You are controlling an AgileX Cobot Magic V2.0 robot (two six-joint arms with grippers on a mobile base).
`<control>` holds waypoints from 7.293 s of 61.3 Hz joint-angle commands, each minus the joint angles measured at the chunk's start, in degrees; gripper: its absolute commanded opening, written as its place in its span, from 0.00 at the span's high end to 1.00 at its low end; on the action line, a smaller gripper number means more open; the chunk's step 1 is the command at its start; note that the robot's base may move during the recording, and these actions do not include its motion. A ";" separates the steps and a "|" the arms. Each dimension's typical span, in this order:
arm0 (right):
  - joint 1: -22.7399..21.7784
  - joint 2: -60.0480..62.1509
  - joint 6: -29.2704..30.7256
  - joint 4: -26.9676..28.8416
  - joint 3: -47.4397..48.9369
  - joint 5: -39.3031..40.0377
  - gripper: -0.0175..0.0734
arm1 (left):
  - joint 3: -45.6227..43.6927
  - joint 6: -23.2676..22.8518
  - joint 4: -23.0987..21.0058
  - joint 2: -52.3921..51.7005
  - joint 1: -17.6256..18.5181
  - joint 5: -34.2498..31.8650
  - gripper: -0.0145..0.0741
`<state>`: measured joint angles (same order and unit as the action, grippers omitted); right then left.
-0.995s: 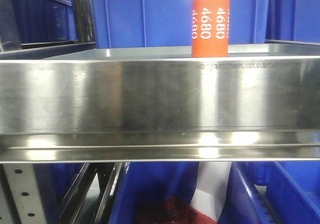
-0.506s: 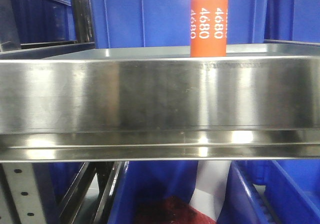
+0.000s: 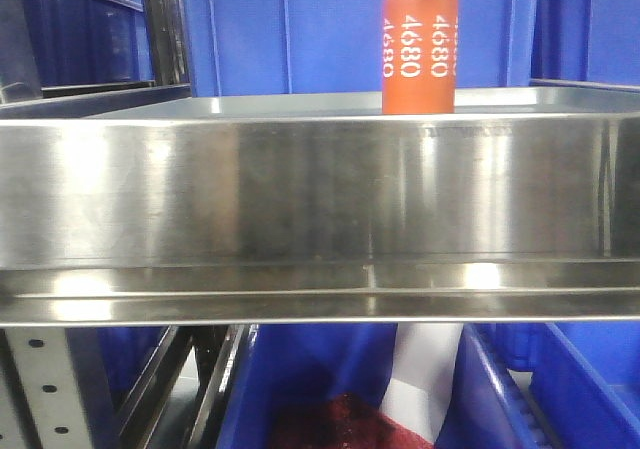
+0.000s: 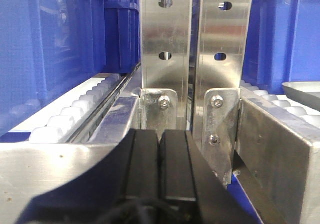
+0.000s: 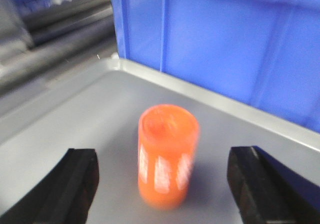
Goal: Grab orange capacitor from left shelf to right conveyor
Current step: 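Close the right gripper on the orange cylinder and lift it off the shelf, then hold the cylinder in the right gripper while the base turns away from the shelf, then carry the cylinder in the right gripper to the red conveyor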
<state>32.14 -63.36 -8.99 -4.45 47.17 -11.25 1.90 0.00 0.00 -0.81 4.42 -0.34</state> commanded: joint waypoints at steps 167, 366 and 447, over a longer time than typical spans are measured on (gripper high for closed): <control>-0.02 64.50 0.46 -2.33 -18.43 -11.83 0.75 | -0.45 0.00 -0.31 0.58 0.11 -4.84 0.95; -0.12 64.62 0.46 -2.33 -18.99 -11.85 0.75 | -0.45 0.00 -0.31 0.58 0.11 -4.84 0.95; -0.13 64.62 0.46 -2.33 -18.99 -11.86 0.75 | -0.45 0.00 -0.31 0.58 0.11 -4.84 0.95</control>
<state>32.27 1.06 -8.97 -6.22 26.72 -28.32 1.90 0.00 0.00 -0.81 4.42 -0.34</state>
